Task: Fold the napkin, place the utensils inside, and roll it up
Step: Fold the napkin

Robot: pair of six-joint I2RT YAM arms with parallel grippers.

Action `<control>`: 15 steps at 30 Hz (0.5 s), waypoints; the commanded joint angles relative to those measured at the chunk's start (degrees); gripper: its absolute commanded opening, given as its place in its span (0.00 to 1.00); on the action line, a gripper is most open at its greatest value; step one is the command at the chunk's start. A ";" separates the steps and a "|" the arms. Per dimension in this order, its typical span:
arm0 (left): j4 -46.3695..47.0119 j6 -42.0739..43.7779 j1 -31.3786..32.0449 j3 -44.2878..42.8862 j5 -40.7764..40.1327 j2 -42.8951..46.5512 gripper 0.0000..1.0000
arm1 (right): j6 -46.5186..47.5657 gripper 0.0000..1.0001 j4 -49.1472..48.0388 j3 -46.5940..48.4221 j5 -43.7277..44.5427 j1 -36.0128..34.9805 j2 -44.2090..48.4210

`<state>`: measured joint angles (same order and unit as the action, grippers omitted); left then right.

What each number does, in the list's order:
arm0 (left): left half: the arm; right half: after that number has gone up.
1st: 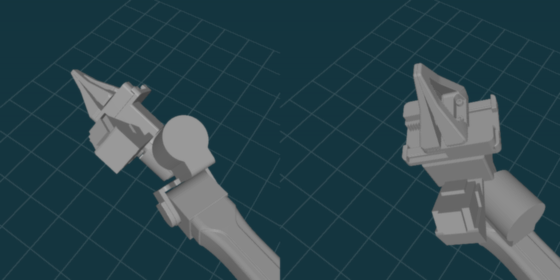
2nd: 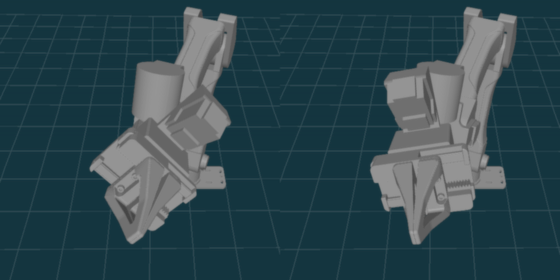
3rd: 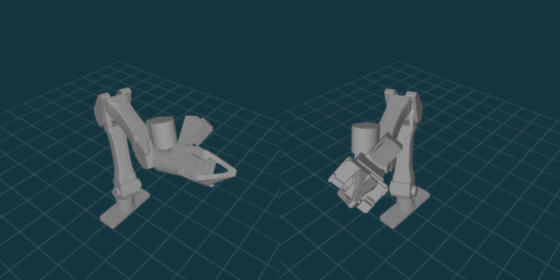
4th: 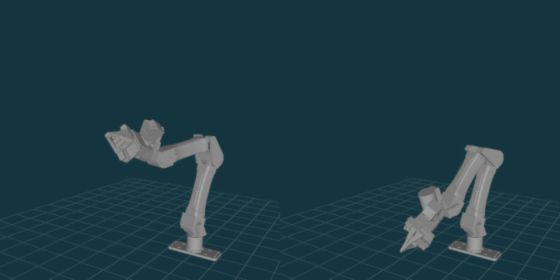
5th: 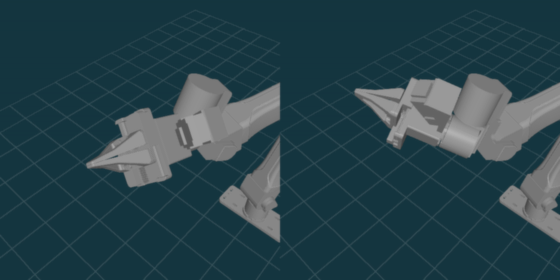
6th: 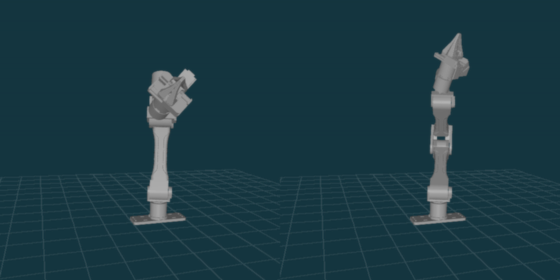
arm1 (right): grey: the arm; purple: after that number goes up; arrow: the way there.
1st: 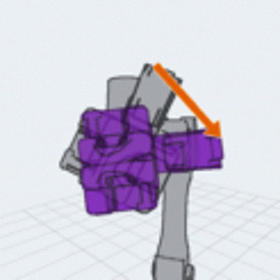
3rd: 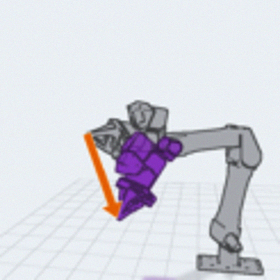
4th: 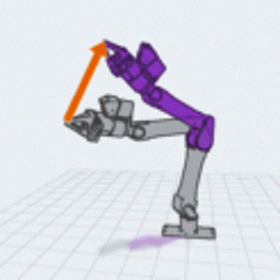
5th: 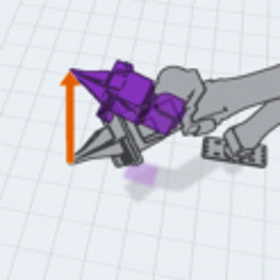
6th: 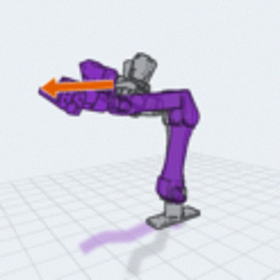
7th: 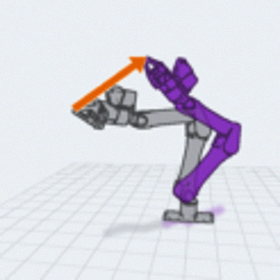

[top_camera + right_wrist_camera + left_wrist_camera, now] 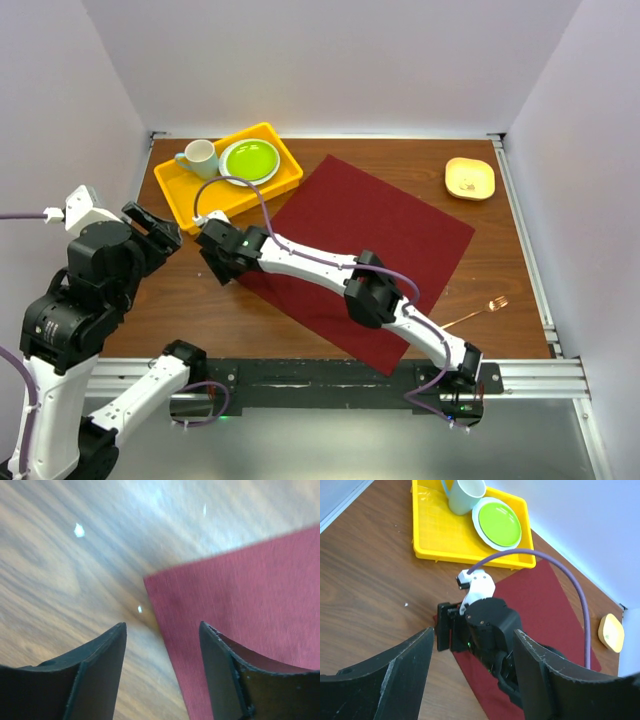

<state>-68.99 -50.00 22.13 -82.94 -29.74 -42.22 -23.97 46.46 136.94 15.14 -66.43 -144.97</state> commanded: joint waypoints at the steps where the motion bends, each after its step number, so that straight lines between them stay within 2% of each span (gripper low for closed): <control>1: -1.76 1.57 -0.25 -1.44 0.73 0.47 0.69 | 5.33 0.62 -4.35 4.73 2.53 -0.89 -1.72; 15: -4.57 3.94 -0.25 -4.43 -0.58 0.47 0.69 | 9.82 0.59 -7.96 6.85 2.71 -1.42 -6.91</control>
<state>-72.62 -47.90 22.13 -85.03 -28.82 -42.02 -15.92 40.62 140.86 16.03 -67.35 -151.55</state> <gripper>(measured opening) 0.688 0.602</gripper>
